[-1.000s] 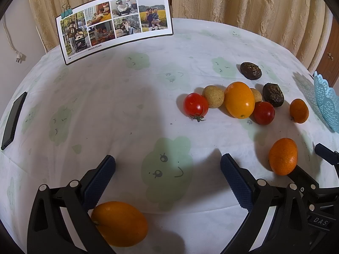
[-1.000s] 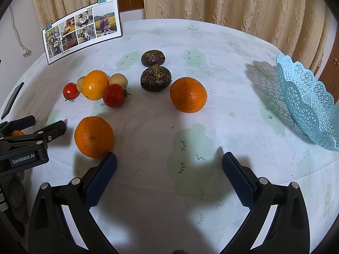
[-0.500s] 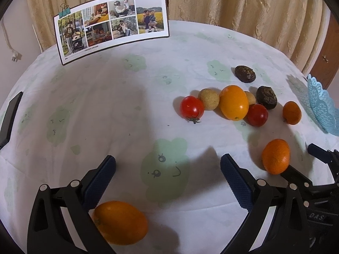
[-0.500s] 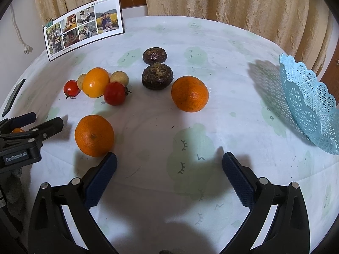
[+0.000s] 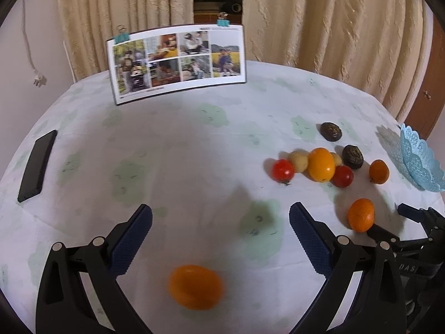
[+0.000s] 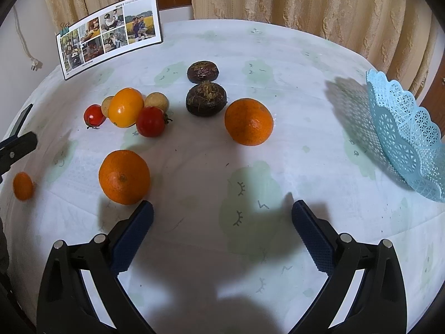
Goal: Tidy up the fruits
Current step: 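Close the left tool on an orange while the right tool grasps another orange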
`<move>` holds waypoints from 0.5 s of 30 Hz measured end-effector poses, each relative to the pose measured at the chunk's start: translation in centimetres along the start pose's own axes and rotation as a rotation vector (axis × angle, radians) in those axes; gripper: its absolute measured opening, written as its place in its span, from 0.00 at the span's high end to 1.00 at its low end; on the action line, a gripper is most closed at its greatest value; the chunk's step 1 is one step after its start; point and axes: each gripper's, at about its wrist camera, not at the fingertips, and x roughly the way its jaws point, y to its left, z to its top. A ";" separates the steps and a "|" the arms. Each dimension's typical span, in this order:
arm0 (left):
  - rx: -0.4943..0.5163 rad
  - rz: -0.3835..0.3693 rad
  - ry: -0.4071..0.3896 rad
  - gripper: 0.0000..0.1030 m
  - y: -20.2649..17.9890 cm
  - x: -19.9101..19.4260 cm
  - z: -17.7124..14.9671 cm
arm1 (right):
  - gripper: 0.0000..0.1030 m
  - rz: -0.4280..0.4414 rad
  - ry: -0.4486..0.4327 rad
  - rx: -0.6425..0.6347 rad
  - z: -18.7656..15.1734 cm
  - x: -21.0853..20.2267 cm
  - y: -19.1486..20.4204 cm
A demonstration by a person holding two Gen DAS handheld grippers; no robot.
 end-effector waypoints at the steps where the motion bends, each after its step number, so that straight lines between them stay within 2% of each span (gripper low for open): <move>1: -0.001 0.000 0.001 0.05 0.3 -0.1 -0.1 | 0.02 0.001 -0.004 0.006 -0.1 -0.1 0.0; 8: 0.027 -0.002 0.057 0.05 1.9 -0.5 -2.6 | 0.02 0.068 -0.051 0.034 -1.1 -1.7 0.0; 15: 0.044 -0.008 0.095 0.05 2.7 -1.4 -4.9 | 0.02 0.139 -0.102 0.000 -1.2 -3.3 2.0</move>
